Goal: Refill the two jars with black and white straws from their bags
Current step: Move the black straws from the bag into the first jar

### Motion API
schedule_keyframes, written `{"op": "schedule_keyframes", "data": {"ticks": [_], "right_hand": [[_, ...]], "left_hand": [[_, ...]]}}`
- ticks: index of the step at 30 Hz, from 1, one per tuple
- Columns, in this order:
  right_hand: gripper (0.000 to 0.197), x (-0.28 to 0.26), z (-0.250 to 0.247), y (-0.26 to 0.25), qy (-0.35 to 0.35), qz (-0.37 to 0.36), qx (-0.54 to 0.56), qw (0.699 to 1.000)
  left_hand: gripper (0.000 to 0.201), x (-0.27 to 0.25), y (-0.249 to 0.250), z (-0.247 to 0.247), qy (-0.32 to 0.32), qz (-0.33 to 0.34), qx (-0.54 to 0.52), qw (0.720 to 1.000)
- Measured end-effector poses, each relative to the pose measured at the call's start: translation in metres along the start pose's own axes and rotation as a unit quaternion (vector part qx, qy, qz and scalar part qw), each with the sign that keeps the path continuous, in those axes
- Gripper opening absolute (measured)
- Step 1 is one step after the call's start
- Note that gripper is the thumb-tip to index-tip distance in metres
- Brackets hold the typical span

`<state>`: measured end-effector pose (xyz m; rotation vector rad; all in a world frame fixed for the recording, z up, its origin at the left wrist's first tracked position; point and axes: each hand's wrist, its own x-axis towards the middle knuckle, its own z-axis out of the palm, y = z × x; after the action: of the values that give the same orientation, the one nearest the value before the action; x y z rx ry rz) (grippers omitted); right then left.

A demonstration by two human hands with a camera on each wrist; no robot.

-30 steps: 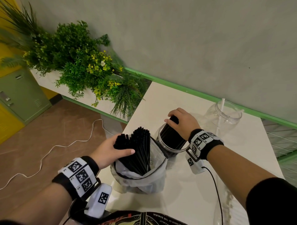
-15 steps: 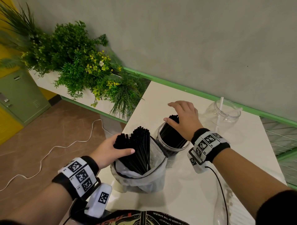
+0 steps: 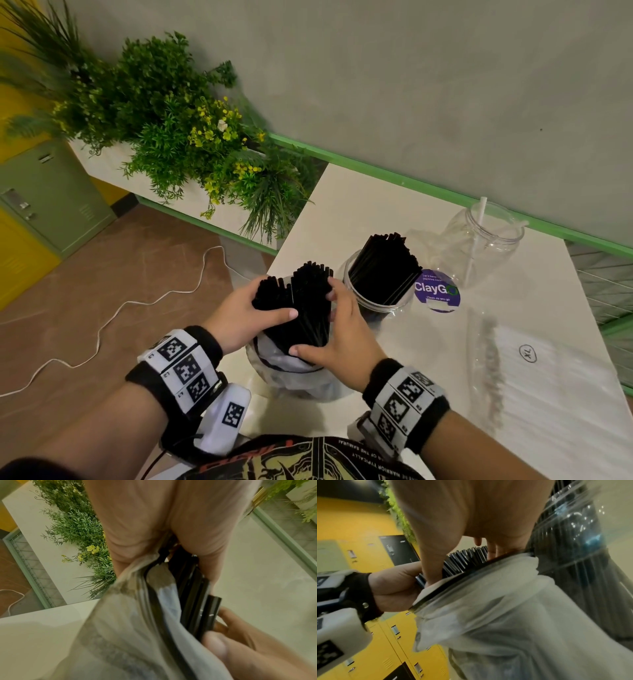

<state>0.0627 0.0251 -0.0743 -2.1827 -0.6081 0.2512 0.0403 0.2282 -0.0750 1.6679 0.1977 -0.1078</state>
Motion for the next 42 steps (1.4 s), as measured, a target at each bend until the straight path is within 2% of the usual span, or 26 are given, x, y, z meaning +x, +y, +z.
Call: {"op": "schedule_keyframes", "data": {"ticks": [3, 7, 11, 15, 22, 25, 28, 32, 35, 38, 42], "right_hand": [[0.104, 0.004, 0.008, 0.005, 0.012, 0.017, 0.016, 1.0], [0.08, 0.008, 0.012, 0.013, -0.016, 0.053, -0.014, 0.998], [0.054, 0.011, 0.011, 0.015, -0.023, 0.048, 0.022, 0.998], [0.043, 0.01, 0.007, 0.009, -0.024, 0.023, 0.065, 0.997], [0.023, 0.0, -0.003, 0.01, -0.026, 0.077, 0.169, 0.982], [0.024, -0.001, -0.006, 0.007, 0.01, 0.071, 0.199, 0.977], [0.03, -0.001, -0.004, 0.006, 0.073, 0.034, 0.176, 0.981], [0.065, -0.002, -0.003, 0.002, 0.103, 0.0, 0.141, 0.985], [0.079, -0.003, -0.005, -0.002, 0.11, -0.031, 0.107, 0.988], [0.075, -0.001, -0.011, -0.007, 0.1, -0.062, 0.107, 0.987], [0.058, 0.009, -0.025, -0.011, 0.1, -0.055, 0.149, 0.982]], "left_hand": [[0.034, -0.003, 0.0, 0.001, 0.002, 0.004, 0.014, 1.0], [0.027, -0.003, -0.001, 0.001, 0.012, 0.011, 0.031, 0.999], [0.025, -0.004, 0.001, 0.002, 0.007, 0.015, 0.029, 0.999], [0.024, -0.005, 0.004, 0.002, -0.001, 0.02, 0.026, 0.999], [0.024, -0.004, 0.004, 0.001, 0.005, 0.018, 0.017, 1.0], [0.026, -0.004, 0.005, 0.002, 0.007, 0.018, 0.018, 1.0], [0.026, -0.004, 0.008, 0.004, 0.007, 0.02, 0.025, 0.999], [0.024, -0.004, 0.011, 0.006, 0.006, 0.022, 0.021, 1.0], [0.024, -0.004, 0.011, 0.005, 0.005, 0.018, 0.018, 1.0], [0.024, -0.003, 0.01, 0.004, 0.006, 0.011, 0.008, 1.0], [0.026, 0.0, 0.009, 0.003, 0.001, 0.012, 0.019, 1.0]]}}
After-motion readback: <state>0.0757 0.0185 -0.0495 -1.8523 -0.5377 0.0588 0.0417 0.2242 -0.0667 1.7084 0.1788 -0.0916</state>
